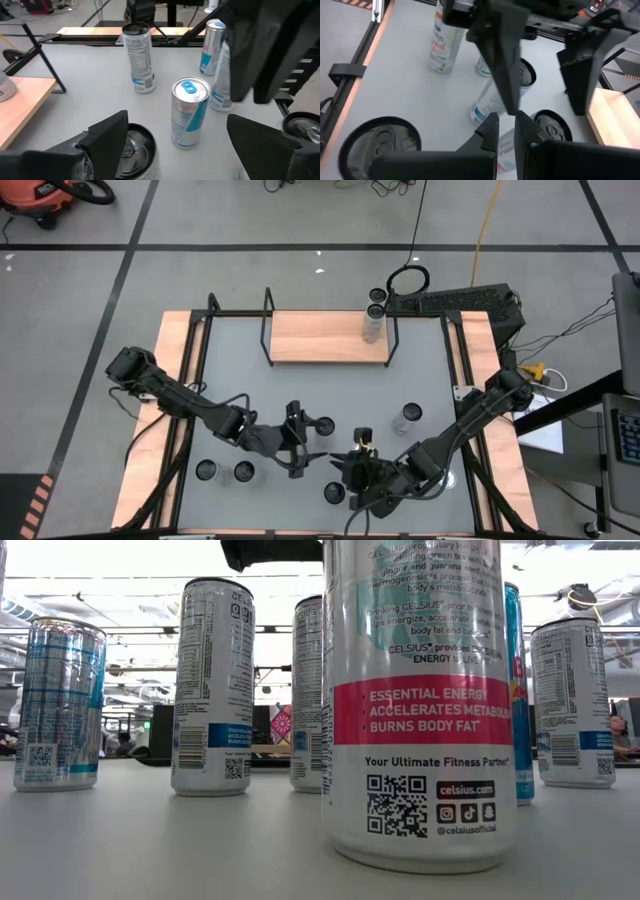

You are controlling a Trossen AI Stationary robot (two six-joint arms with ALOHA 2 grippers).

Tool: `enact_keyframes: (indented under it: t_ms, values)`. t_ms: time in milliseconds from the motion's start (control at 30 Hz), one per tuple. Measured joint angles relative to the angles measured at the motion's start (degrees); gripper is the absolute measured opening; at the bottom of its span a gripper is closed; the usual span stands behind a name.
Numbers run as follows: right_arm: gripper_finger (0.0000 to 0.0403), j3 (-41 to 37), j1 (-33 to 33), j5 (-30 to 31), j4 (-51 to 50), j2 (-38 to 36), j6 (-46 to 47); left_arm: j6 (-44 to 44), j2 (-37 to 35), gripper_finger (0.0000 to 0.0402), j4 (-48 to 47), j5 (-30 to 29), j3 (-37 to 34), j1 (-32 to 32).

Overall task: Place canned beverage on shelf
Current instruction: Put the top white pink soda can on the shelf

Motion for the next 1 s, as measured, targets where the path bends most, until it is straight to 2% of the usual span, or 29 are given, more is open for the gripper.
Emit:
enact_keyframes:
  t_ms: [300, 400, 500, 700, 867, 1000]
  values:
    - [0.0000, 0.0, -0.2, 0.2, 1.5, 1.5, 0.5, 1.7, 0.0, 0.0338, -1.9, -0.9, 0.0, 0.0]
    - [0.0000, 0.0, -0.7, 2.6, 1.5, 1.3, 0.7, 1.7, -0.1, 0.0338, -3.8, -2.8, 0.0, -0.1]
    - [0.0001, 0.0, -1.3, 4.7, 1.1, 1.2, 1.1, 1.5, -1.2, 0.0338, -7.0, -5.9, 0.0, -0.1]
    - [0.0015, 0.0, -3.7, 3.6, -3.6, 0.5, 6.0, 1.5, -5.5, 0.0338, -13.1, -6.4, 0.0, -0.1]
    - [0.0047, 0.0, -8.5, -9.3, -8.0, -2.8, 13.3, 1.6, -9.7, 0.0338, -17.0, -7.7, 0.0, -2.0]
    - [0.0094, 0.1, -13.1, -20.9, -8.9, -4.1, 12.2, 2.2, -10.7, 0.0338, -17.8, -9.5, 0.0, -2.9]
